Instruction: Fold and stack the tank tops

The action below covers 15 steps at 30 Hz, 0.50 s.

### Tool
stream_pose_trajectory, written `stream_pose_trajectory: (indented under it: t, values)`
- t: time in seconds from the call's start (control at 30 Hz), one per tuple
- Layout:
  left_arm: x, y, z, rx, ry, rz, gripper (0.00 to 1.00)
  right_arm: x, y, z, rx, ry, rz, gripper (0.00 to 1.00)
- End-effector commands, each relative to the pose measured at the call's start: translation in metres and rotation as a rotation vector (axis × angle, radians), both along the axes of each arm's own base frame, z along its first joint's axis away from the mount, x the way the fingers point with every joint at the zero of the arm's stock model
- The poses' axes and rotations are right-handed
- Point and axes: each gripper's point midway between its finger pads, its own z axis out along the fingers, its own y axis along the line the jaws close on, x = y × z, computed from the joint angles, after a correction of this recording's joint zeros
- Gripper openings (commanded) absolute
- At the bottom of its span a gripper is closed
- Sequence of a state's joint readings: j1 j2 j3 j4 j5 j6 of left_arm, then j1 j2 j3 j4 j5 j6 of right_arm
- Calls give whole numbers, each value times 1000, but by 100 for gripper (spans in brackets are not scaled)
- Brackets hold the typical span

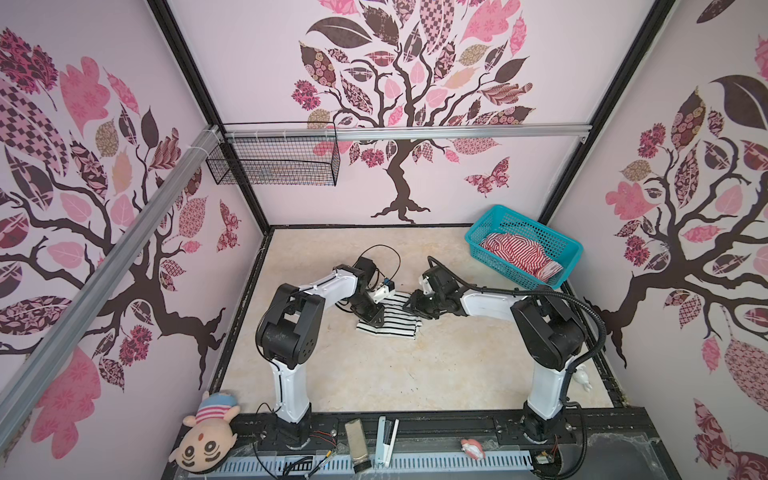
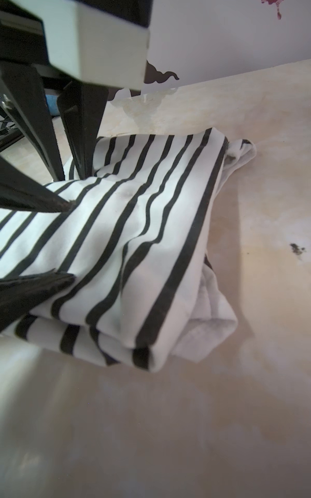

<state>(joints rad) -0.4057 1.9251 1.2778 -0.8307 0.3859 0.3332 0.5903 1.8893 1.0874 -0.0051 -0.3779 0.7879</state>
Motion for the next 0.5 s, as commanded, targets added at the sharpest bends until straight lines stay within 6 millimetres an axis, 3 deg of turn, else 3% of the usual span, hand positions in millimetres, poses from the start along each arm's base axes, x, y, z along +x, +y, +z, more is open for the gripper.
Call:
stream_pose_trajectory:
  t: [0.0, 0.13, 0.27, 0.47]
  values:
    - [0, 21, -18, 87, -1, 35, 25, 2, -5, 25, -4, -49, -7, 41]
    - [5, 40, -21, 92, 38, 91, 25, 7, -3, 34, -10, -67, -3, 42]
    - [13, 58, -11, 53, 60, 148, 25, 8, -1, 37, -5, -70, 3, 42]
    - [19, 41, 22, -20, 19, 143, 25, 2, -7, 43, -2, -81, -6, 42]
